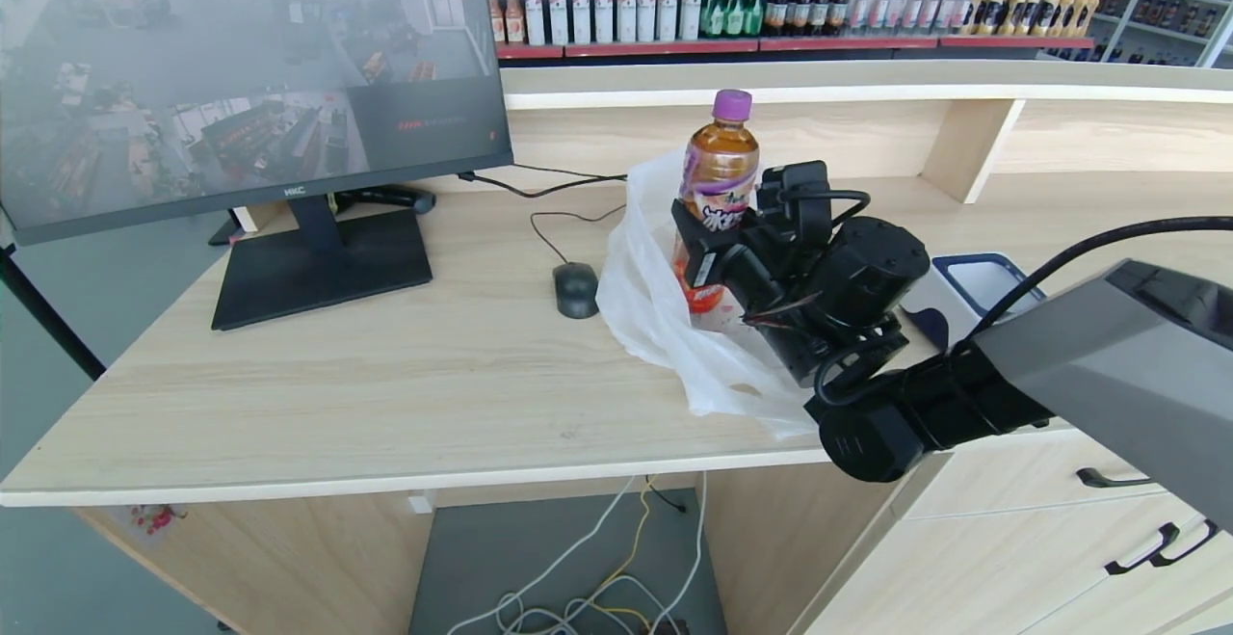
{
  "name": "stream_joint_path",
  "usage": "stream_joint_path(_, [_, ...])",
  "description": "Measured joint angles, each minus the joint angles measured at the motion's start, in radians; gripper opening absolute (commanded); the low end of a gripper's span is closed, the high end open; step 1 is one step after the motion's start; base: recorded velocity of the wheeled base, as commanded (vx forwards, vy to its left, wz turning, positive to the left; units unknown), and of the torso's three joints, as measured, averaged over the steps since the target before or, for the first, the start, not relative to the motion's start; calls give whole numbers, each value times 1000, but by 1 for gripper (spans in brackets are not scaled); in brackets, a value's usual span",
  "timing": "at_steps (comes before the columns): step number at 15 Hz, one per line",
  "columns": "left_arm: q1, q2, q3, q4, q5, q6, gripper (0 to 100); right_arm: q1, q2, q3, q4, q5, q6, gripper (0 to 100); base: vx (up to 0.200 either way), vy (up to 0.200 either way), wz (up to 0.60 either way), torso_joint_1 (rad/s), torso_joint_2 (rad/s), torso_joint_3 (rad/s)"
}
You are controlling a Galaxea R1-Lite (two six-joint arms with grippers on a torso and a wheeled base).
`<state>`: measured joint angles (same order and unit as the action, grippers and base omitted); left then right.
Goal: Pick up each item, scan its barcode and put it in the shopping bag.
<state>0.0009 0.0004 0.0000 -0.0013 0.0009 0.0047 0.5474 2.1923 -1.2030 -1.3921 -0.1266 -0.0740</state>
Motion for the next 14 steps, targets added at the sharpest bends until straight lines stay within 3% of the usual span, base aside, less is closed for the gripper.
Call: stream_joint_path(14, [0, 0, 0, 0, -1, 0, 100, 7, 42, 8, -17, -3, 1, 0, 0, 0, 0, 0, 0, 0])
